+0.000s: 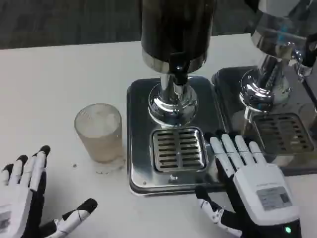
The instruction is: Grasp the cup under the faucet to collect the drink, then remove the cup.
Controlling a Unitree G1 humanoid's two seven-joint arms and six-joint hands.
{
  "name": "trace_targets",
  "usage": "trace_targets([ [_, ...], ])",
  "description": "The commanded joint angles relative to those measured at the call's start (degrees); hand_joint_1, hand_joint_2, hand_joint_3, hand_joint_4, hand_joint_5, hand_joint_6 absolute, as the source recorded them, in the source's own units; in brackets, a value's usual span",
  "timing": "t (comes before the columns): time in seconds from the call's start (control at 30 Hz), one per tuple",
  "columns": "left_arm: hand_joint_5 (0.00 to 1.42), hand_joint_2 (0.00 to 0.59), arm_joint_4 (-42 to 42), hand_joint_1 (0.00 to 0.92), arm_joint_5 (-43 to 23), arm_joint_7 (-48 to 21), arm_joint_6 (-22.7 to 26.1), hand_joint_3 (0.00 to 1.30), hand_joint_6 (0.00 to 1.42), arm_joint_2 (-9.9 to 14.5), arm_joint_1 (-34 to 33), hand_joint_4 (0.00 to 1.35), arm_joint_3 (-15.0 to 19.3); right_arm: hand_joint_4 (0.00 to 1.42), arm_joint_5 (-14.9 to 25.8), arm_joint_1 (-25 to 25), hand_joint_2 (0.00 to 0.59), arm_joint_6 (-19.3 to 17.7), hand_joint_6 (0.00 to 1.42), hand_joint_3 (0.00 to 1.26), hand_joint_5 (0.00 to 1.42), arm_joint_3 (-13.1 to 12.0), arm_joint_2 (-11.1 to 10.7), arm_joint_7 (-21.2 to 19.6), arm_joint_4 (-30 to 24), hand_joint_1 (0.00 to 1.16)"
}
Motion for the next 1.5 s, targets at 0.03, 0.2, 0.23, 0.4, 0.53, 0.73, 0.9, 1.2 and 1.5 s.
trace_targets([
  [0.03,0.00,0.117,-0.18,0.000,1.01,0.79,0.11,0.00,0.00,0.11,-0.41,0.00,-0.40,0.00,0.00,0.28,0.434,0.75,0.02,0.03,0.00,0.00,0.19,-0.32,-0.30,0.36],
  [0.2,0.00,0.118,-0.03,0.000,1.13,0.84,0.02,0.00,0.00,0.02,-0.58,0.00,-0.31,0.00,0.29,0.04,0.440,0.60,0.00,0.03,0.00,0.13,0.02,-0.11,-0.14,0.36],
  [0.23,0.00,0.118,0.04,0.000,1.23,0.98,-0.05,0.00,0.00,0.05,-0.62,0.00,-0.34,0.00,0.37,-0.04,0.440,0.53,0.00,0.03,0.00,0.16,0.02,-0.08,-0.04,0.36],
  [0.4,0.00,0.119,0.53,0.000,1.08,1.36,-0.13,0.00,0.00,-0.17,-1.26,0.00,-0.35,0.00,0.68,-0.83,0.440,0.37,0.00,0.03,0.00,0.19,0.04,-0.05,0.80,0.36],
  [0.53,0.00,0.119,1.20,0.000,-0.01,1.92,-0.45,0.00,0.00,-0.67,-2.22,0.00,0.08,0.00,0.90,-1.49,0.440,0.24,0.00,0.04,0.00,0.20,-0.20,0.18,1.26,0.37],
  [0.73,0.00,0.079,3.62,0.000,-4.93,3.93,-5.35,0.00,0.00,-0.78,-4.73,0.00,1.74,0.00,0.85,-1.12,0.440,0.92,0.00,0.04,0.00,0.06,-0.08,0.08,0.82,0.37],
  [0.9,0.00,0.024,7.37,0.000,-8.83,4.05,-9.54,0.00,0.00,-0.20,-9.05,0.00,3.12,0.00,1.03,-0.08,0.440,1.45,0.00,0.04,0.00,-0.36,0.34,-0.68,0.34,0.37],
  [1.2,0.00,0.000,27.56,0.000,-17.39,2.06,-19.18,0.00,0.00,0.99,-22.56,0.00,3.47,0.00,-0.54,-0.17,0.436,4.57,0.00,0.04,0.00,1.40,3.84,-1.44,1.04,0.37],
  [1.5,0.00,0.000,42.95,0.000,-17.44,1.02,-25.05,0.00,0.00,1.78,-31.29,0.00,0.50,0.00,-0.42,-0.32,0.434,5.67,0.01,0.04,0.00,1.69,4.18,-1.88,1.06,0.37],
])
